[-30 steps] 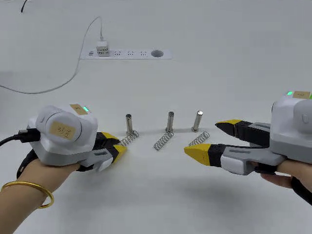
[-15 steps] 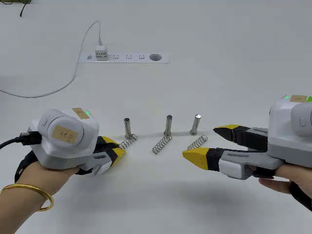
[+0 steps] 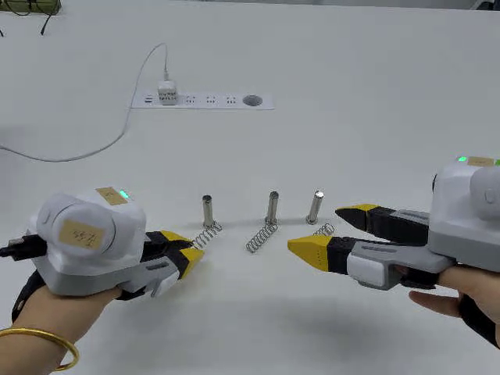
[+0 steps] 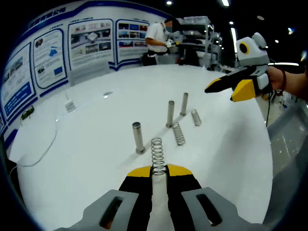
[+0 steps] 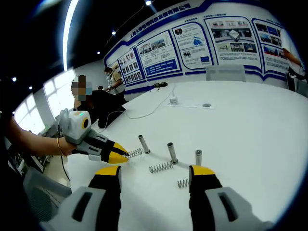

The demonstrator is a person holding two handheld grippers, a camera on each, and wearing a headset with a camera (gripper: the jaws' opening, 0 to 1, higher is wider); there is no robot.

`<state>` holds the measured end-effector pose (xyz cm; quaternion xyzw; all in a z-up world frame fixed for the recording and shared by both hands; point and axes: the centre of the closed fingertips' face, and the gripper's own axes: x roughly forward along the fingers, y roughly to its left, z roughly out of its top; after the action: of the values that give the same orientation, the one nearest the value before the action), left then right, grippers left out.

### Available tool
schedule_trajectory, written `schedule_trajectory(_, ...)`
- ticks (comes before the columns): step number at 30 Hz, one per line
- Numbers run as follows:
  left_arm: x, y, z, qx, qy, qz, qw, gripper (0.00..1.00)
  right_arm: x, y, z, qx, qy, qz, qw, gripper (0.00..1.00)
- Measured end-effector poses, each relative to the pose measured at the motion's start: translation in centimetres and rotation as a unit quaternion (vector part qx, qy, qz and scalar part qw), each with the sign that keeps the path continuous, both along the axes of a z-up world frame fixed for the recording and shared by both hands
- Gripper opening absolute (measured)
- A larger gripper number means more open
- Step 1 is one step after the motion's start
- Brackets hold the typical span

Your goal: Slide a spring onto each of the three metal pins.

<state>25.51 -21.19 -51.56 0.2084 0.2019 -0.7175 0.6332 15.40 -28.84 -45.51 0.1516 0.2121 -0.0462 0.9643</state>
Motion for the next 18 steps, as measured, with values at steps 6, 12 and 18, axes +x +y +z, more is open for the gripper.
schedule_trajectory(6, -1.0, 0.3, 1.5, -0.036, 0.024, 0.013, 0.999, 0.1, 1.1, 0.7, 0.7, 0.018, -0.019, 0.001, 0.9996, 0.55)
schedule_trajectory(12, -1.7, 0.4, 3.0, -0.065, 0.033, 0.016, 0.9972, 0.1, 2.3, 2.1, 1.7, 0.056, -0.049, 0.008, 0.9972, 0.52)
schedule_trajectory(18, -2.5, 0.5, 4.4, -0.094, 0.026, 0.01, 0.9952, 0.1, 3.7, 3.4, 2.6, 0.082, -0.075, 0.014, 0.9937, 0.48)
